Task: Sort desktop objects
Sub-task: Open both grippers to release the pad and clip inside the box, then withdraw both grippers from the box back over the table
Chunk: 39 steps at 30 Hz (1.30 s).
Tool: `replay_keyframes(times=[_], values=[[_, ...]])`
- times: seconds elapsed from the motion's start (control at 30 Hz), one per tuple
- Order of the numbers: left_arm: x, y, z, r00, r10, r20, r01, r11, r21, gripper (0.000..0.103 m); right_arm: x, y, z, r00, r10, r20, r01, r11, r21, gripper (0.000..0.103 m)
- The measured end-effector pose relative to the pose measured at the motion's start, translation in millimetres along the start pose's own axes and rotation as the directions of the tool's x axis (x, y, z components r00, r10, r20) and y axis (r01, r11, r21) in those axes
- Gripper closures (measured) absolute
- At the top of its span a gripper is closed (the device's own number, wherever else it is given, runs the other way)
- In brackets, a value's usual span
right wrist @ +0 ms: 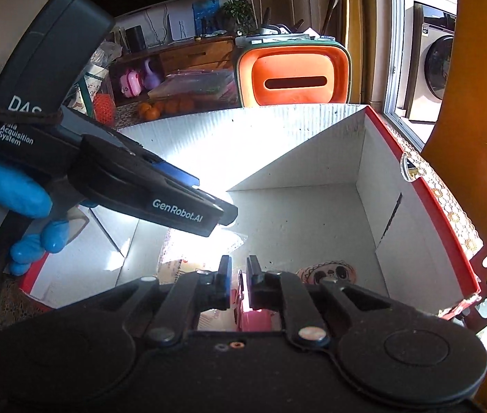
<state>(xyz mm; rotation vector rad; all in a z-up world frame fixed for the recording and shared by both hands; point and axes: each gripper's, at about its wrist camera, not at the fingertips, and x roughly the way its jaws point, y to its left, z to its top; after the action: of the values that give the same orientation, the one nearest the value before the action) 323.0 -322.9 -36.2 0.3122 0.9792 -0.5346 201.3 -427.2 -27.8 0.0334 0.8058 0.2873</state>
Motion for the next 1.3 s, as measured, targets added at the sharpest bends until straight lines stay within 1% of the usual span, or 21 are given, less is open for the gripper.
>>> replay_keyframes(times=[0.07, 0.13, 0.17, 0.2, 0.23, 0.27, 0.43, 0.5, 0.57, 0.73, 0.83, 0.93, 1.1, 1.23, 1.3], values=[[2, 2, 1, 1.0, -0.006, -0.023, 0.006, 1.0, -0.018, 0.056, -1, 1, 0, 1.0, 0.001, -0.003, -0.001, 1.0, -0.002, 0.085], [2, 4, 1, 0.999, -0.023, -0.029, 0.022, 0.999, -0.026, 0.056, -3, 1, 0, 1.0, 0.003, -0.003, -0.003, 1.0, -0.005, 0.083], [1, 4, 0, 0.999, -0.026, -0.025, 0.025, 0.999, -0.028, 0.054, -4, 1, 0, 1.0, 0.004, -0.001, -0.004, 1.0, -0.004, 0.078], [-2, 4, 0, 1.0, -0.022, -0.014, 0.021, 0.999, -0.033, 0.053, -6, 2, 0, 1.0, 0.006, 0.002, -0.006, 1.0, -0.004, 0.073], [-5, 5, -1, 1.0, -0.022, -0.004, 0.022, 0.999, -0.037, 0.048, -7, 2, 0, 1.0, 0.007, 0.004, -0.007, 1.0, -0.006, 0.071], [-8, 5, -1, 1.0, -0.026, 0.006, 0.027, 0.999, -0.04, 0.045, -9, 3, 0, 1.0, 0.004, 0.005, -0.004, 1.0, -0.013, 0.068], [-32, 7, -8, 0.996, -0.042, 0.078, 0.046, 0.998, -0.048, 0.045, -15, 5, 2, 1.0, -0.004, 0.013, 0.004, 1.0, -0.023, 0.059], [-44, 7, -14, 0.993, -0.043, 0.108, 0.049, 0.997, -0.054, 0.045, -20, 7, 2, 1.0, -0.005, 0.019, 0.005, 1.0, -0.021, 0.057], [-55, 6, -22, 0.99, -0.036, 0.135, 0.044, 0.998, -0.052, 0.045, -23, 8, 2, 1.0, -0.006, 0.022, 0.006, 1.0, -0.019, 0.056], [-89, 5, -44, 0.977, -0.026, 0.21, 0.038, 0.998, -0.053, 0.045, -34, 17, 1, 0.999, 0.0, 0.033, 0.001, 1.0, -0.024, 0.047], [-109, 6, -60, 0.968, -0.013, 0.251, 0.028, 0.998, -0.057, 0.045, -44, 27, 0, 0.998, -0.017, 0.064, 0.02, 0.998, -0.052, 0.042], [-129, 9, -76, 0.96, -0.004, 0.28, 0.026, 0.997, -0.073, 0.045, -54, 39, -2, 0.996, -0.011, 0.092, 0.018, 0.997, -0.08, 0.034], [-156, 19, -101, 0.949, 0.001, 0.315, 0.035, 0.994, -0.107, 0.045, -64, 62, -3, 0.994, 0.012, 0.112, 0.0, 0.994, -0.106, 0.026], [-178, 28, -125, 0.939, 0.026, 0.343, 0.016, 0.993, -0.12, 0.042, -71, 80, -2, 0.992, 0.029, 0.123, -0.014, 0.993, -0.117, 0.023], [-187, 34, -134, 0.935, 0.028, 0.353, 0.023, 0.99, -0.14, 0.041, -75, 90, -4, 0.991, 0.036, 0.132, -0.02, 0.993, -0.119, 0.021]])
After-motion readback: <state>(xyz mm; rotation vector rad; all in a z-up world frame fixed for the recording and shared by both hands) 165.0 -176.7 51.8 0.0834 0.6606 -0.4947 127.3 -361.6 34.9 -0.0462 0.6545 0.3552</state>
